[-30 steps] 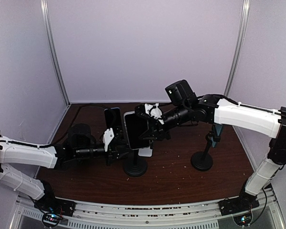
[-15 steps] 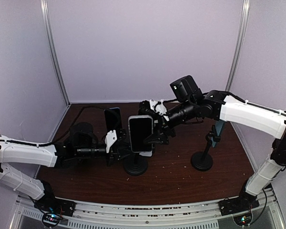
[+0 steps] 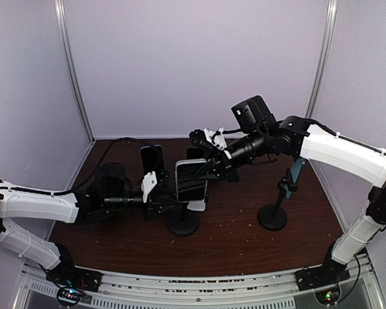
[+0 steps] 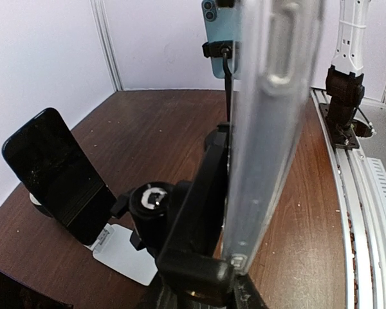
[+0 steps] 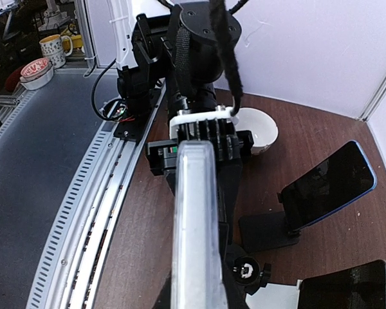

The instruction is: Place the phone on the phone stand

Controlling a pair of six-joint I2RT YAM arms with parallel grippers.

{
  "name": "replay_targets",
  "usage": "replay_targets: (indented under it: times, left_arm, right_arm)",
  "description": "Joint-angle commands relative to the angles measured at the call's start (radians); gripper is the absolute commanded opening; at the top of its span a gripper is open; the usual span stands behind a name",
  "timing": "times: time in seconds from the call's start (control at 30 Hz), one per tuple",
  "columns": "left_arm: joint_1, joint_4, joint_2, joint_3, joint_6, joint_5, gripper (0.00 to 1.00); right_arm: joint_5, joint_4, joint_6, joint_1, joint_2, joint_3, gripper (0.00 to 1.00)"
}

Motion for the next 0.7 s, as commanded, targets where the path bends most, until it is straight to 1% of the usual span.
replay_targets:
  times: [0.0,0.07,0.2,0.27,0.33,0.43,0.53,0.6,0.67]
  left_arm:
    - [0.048,0.058,0.038,-0.008,-0.085,0.134,0.0]
    - [0.052,0.046,0.045,-0.004,-0.082,0.147,0.0]
    - [0.053,0.041,0.057,0.001,-0.079,0.167,0.0]
    - [0.054,0.034,0.058,0.002,-0.067,0.187,0.12]
    - [0.054,0.015,0.053,0.008,-0.044,0.192,0.21]
    - [0.054,-0.052,0.053,0.044,0.026,0.178,0.26]
    - [0.054,-0.065,0.036,0.059,0.076,0.161,0.33]
    - [0.054,-0.068,0.022,0.058,0.111,0.14,0.37]
    - [0.054,-0.07,0.02,0.063,0.126,0.126,0.41]
  right_arm:
    - [0.177,0.113,-0.072,-0.007,-0.012,-0.172,0.0]
    - [0.196,0.159,-0.08,-0.007,-0.001,-0.206,0.0]
    - [0.24,0.193,-0.096,-0.005,0.036,-0.256,0.0]
    - [0.269,0.179,-0.113,-0.007,0.05,-0.269,0.0]
    - [0.246,0.128,-0.128,-0.016,0.071,-0.244,0.0]
    - [0.192,-0.02,-0.146,-0.02,0.132,-0.127,0.0]
    - [0.186,-0.17,-0.16,-0.022,0.192,-0.013,0.0]
    - [0.219,-0.191,-0.159,-0.025,0.208,0.004,0.0]
    - [0.225,-0.138,-0.151,-0.028,0.191,-0.038,0.0]
